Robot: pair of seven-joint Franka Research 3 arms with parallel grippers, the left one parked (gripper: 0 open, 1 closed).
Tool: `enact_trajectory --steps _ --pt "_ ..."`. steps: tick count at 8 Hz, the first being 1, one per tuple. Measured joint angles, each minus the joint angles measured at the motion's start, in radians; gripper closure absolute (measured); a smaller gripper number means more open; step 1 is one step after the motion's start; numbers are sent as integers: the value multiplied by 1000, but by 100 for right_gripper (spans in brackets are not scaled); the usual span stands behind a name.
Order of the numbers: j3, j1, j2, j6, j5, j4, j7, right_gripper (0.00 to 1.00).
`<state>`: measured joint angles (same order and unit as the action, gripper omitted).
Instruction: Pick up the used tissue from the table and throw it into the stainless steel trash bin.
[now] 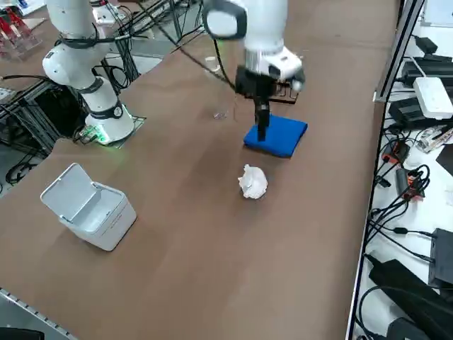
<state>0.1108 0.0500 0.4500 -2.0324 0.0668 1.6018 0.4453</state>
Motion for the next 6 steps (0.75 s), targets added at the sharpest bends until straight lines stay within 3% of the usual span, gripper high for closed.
enact_trajectory --steps 6 --pt "0 -9 206 -187 4 26 9 0"
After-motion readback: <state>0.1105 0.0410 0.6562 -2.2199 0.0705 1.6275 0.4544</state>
